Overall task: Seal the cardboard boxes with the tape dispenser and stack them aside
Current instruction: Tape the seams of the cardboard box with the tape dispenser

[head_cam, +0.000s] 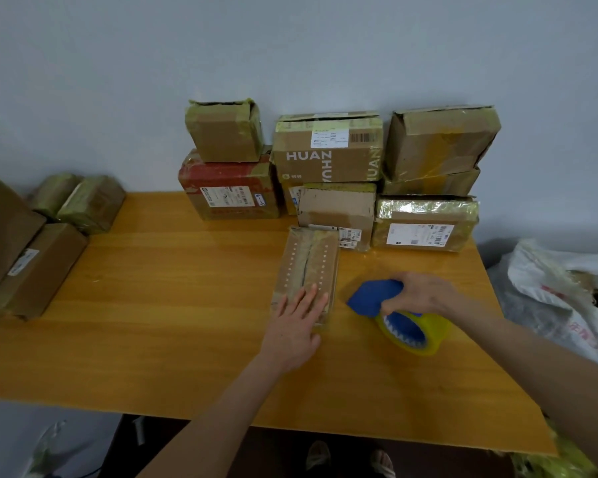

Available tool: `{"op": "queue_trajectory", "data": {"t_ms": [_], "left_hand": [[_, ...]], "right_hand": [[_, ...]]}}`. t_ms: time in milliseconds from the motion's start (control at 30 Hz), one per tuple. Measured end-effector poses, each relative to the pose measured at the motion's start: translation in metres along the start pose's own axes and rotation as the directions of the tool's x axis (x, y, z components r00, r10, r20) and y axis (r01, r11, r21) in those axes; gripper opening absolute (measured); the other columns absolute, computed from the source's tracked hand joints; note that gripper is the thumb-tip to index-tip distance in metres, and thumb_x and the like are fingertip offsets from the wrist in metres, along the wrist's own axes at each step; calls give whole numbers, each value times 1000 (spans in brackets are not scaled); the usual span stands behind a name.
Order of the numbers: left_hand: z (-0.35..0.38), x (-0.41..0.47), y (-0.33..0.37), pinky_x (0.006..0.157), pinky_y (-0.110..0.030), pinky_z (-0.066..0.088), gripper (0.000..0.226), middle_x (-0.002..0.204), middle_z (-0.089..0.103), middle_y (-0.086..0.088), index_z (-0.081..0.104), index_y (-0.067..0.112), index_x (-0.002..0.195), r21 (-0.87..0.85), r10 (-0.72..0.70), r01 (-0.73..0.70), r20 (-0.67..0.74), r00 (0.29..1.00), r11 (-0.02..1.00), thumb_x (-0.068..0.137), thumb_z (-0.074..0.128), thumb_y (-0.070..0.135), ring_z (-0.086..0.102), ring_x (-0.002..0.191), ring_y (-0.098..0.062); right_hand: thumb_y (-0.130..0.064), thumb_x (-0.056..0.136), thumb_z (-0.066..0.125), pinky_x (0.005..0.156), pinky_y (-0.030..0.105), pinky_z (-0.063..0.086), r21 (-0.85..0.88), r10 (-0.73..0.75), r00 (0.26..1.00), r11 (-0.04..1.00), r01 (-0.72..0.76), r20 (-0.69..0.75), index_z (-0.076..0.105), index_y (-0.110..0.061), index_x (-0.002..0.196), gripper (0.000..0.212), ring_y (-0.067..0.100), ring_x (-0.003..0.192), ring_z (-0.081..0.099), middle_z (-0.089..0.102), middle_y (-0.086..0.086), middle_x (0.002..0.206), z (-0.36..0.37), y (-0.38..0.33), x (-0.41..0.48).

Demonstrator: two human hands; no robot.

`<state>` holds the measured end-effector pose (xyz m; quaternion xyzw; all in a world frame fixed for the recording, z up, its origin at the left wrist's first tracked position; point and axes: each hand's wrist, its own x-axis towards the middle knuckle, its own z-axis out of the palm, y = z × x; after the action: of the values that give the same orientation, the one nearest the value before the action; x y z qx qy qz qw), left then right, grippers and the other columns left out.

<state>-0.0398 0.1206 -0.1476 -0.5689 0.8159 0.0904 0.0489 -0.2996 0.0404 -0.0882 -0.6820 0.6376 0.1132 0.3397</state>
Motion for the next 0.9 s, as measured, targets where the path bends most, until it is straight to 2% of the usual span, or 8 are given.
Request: {"op": "queue_trajectory", "data": {"t_ms": [100, 200, 300, 367, 500, 567, 733, 900], "left_hand": [[-2, 3, 9, 116, -38, -13, 72, 155, -25, 6, -21, 34, 146, -25, -39, 39, -4, 999, 999, 98, 34, 37, -21, 145, -14], [-4, 8, 21, 117, -40, -11, 69, 154, -25, 6, -12, 31, 151, -53, -63, 63, 2, 998, 997, 99, 32, 38, -19, 146, -16], [-4, 10, 21, 116, -39, -13, 69, 153, -26, 6, -17, 32, 148, -53, -61, 61, 2, 998, 997, 99, 32, 38, -20, 145, -16], [-3, 9, 19, 115, -38, -14, 71, 153, -26, 5, -23, 34, 143, -49, -57, 57, 10, 998, 997, 99, 33, 37, -21, 145, -16], [-1, 8, 19, 116, -38, -14, 73, 155, -25, 5, -25, 34, 142, -27, -56, 56, 7, 998, 998, 99, 34, 38, -22, 144, -15], [0, 8, 19, 117, -39, -13, 74, 154, -26, 5, -25, 34, 142, -24, -54, 54, 4, 999, 998, 98, 34, 38, -23, 143, -15], [-2, 8, 20, 118, -39, -12, 73, 152, -29, 5, -25, 33, 143, -19, -56, 56, -3, 998, 998, 99, 33, 38, -25, 142, -14], [-6, 7, 21, 118, -39, -11, 70, 154, -27, 4, -22, 30, 145, -33, -47, 47, 1, 999, 998, 99, 31, 38, -21, 145, -16]], "right_hand": [[-40, 69, 77, 78, 34, 54, 407, 18, 997, 913, 13, -74, 59, -24, 109, 47, 15, 92, 61, 65, -4, 102, 2, 14, 1], [-33, 75, 78, 70, 31, 50, 656, 115, 986, 755, -10, -117, 59, -19, 113, 45, 17, 90, 60, 62, -1, 101, 13, 23, 4], [-33, 79, 76, 76, 41, 56, 884, 242, 970, 451, -125, 13, 60, -13, 119, 48, 28, 92, 65, 66, 10, 105, 25, 37, 7], [-35, 82, 74, 73, 43, 57, 952, 273, 954, 239, -192, 124, 61, -14, 120, 46, 31, 89, 67, 68, 13, 105, 35, 44, 7], [-39, 84, 71, 62, 38, 53, 967, 281, 929, 16, -256, 241, 64, -13, 110, 37, 28, 86, 66, 69, 12, 101, 55, 52, 7], [-44, 85, 69, 62, 37, 52, 964, 297, 925, 41, -262, 238, 64, -14, 107, 38, 26, 86, 66, 69, 11, 99, 58, 55, 6], [-51, 91, 58, 67, 43, 52, 871, 439, 898, 454, -188, -35, 60, -16, 110, 40, 27, 72, 57, 61, 12, 79, 56, 65, 6], [-52, 96, 47, 70, 40, 46, 670, 386, 911, 716, -197, -145, 64, -1, 114, 57, 28, 77, 58, 62, 14, 84, 54, 64, 6]]}}
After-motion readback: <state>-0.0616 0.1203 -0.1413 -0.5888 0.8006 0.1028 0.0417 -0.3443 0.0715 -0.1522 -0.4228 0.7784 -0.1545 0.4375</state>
